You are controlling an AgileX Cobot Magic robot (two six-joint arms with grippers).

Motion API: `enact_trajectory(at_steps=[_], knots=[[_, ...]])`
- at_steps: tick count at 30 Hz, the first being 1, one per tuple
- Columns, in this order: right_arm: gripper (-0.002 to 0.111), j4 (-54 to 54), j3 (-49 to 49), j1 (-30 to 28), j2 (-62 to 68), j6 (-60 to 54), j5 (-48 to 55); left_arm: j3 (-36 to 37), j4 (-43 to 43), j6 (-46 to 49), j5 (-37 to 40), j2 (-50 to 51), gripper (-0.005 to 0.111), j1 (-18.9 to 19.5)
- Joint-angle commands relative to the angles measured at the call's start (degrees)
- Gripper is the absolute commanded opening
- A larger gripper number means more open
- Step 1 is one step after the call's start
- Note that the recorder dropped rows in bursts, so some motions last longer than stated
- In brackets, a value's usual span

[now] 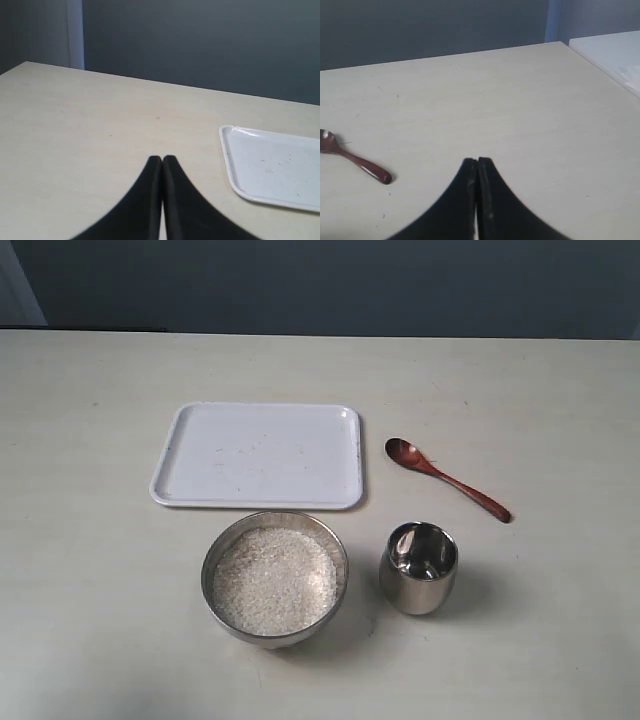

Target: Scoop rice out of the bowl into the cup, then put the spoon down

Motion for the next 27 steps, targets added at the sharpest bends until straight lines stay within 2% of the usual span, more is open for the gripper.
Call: enact_trajectory(at_steps=[1,8,12,16,20,27], knots=[[-0.001,0.0,0.1,-0.3,-0.1,0.0,-0.8,-0.1,-0.1,-0.1,-0.6,-0.3,0.001,-0.2],[-0.001,0.0,0.1,-0.3,-0.1,0.0,-0.9,-0.1,-0.1,-0.1,-0.6,-0.3,0.001,-0.2],[-0.001,0.7,0.1,-0.3,-0.1,0.3,-7.2,-0.1,-0.1,-0.1,-0.6,-0.3,0.001,-0.2],[-0.001,16.3,0.1,-0.3,-0.1,8.2,-16.6,-0.1,-0.1,-0.1,-0.6,-0.3,0.001,-0.2],[-0.001,29.8,0.1,-0.3,-0.1,9.1,-23.0,-0.1,-0.1,-0.1,-0.6,-0.3,0.001,-0.2],[-0.001,36.1,0.1,-0.3,-0.1,9.1,-25.0,-0.1,-0.1,-0.1,-0.6,-0.3,0.001,-0.2]])
